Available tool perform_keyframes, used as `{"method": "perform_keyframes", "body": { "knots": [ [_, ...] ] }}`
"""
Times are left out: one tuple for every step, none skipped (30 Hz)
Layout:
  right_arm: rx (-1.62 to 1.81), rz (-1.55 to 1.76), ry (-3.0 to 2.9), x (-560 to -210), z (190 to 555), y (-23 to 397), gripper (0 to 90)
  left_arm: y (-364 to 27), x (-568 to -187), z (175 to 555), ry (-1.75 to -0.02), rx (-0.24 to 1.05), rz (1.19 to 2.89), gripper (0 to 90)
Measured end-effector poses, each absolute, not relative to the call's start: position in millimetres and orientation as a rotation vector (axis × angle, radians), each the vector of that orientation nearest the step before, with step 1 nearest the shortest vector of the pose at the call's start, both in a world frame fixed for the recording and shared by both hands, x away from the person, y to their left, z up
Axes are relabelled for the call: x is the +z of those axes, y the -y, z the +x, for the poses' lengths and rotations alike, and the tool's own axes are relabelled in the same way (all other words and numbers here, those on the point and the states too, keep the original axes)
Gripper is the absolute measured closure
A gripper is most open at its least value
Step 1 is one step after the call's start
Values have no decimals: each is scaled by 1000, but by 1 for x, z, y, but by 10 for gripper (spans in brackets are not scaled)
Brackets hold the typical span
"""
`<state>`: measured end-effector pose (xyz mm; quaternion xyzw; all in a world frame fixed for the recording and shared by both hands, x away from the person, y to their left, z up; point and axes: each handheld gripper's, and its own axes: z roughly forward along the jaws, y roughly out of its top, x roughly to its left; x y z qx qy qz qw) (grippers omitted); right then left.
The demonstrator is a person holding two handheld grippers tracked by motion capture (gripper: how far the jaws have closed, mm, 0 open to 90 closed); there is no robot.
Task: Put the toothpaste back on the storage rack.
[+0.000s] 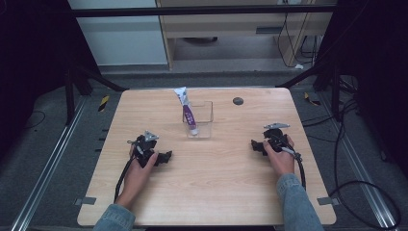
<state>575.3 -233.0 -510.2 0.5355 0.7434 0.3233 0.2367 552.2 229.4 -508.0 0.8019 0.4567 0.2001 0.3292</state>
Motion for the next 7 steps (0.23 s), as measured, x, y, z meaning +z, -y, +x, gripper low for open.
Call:
{"method": "perform_keyframes", "body": {
  "knots": [
    [892, 1467, -2039, -511, 575, 233, 66, -229, -508, 552, -1195, 524, 2098, 0],
    [892, 1470, -2039, -511, 575, 233, 50, -229, -508, 552, -1195, 523, 2098, 0],
    [878, 1479, -2031, -511, 576, 233, 29, -229, -508, 552, -1196, 523, 2097, 0],
    [868, 1503, -2017, -511, 576, 233, 7, -229, -508, 552, -1196, 523, 2097, 0],
    [854, 1530, -2001, -511, 577, 232, 2, -229, -508, 552, -1196, 523, 2098, 0],
    [853, 1533, -1996, -511, 577, 232, 2, -229, -508, 552, -1195, 523, 2098, 0],
    [854, 1536, -1994, -511, 577, 232, 2, -229, -508, 552, -1195, 523, 2098, 0]
  ]
}}
